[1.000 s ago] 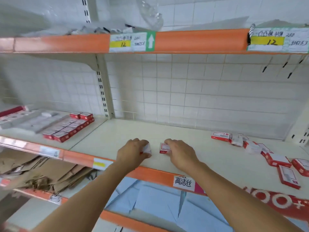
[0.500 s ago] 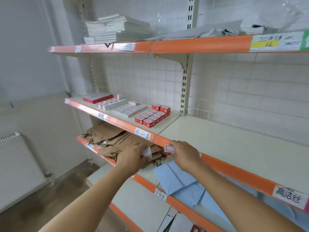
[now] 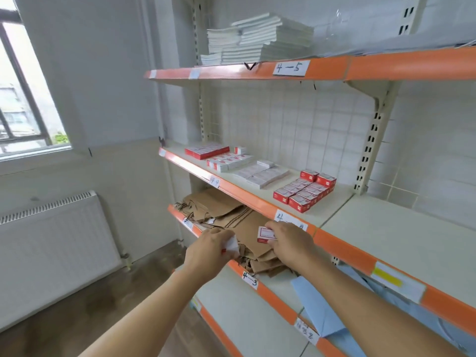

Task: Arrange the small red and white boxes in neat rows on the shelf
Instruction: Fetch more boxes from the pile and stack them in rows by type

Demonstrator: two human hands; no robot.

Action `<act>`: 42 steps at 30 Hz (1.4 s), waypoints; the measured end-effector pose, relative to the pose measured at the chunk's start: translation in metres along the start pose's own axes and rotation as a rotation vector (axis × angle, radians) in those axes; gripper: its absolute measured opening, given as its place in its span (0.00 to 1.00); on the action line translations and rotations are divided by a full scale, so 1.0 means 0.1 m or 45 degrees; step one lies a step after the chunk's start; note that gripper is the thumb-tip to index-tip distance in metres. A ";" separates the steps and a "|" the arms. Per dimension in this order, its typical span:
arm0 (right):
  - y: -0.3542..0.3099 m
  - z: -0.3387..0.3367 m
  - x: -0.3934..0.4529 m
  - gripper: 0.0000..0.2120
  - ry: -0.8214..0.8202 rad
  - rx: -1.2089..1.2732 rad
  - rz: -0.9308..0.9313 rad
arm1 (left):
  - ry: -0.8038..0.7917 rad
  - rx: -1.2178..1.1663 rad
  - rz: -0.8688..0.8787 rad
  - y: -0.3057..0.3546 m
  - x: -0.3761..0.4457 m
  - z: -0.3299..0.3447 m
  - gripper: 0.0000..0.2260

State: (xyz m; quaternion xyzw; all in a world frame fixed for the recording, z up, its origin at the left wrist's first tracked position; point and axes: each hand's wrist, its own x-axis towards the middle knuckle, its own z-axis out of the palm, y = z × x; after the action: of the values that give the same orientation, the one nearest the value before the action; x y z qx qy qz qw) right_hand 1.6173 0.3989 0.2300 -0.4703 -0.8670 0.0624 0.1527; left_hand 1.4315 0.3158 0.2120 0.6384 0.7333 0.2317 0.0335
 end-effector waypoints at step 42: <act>-1.32 1.20 5.02 0.19 0.126 0.029 0.107 | -0.040 0.098 0.083 -3.45 4.06 -0.53 0.20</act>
State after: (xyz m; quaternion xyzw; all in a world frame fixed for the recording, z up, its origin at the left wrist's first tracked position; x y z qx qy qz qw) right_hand 1.2173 0.7497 0.2536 -0.5071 -0.8370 0.0553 0.1983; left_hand 1.0219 0.6597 0.2275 0.6663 0.7198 0.1943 0.0129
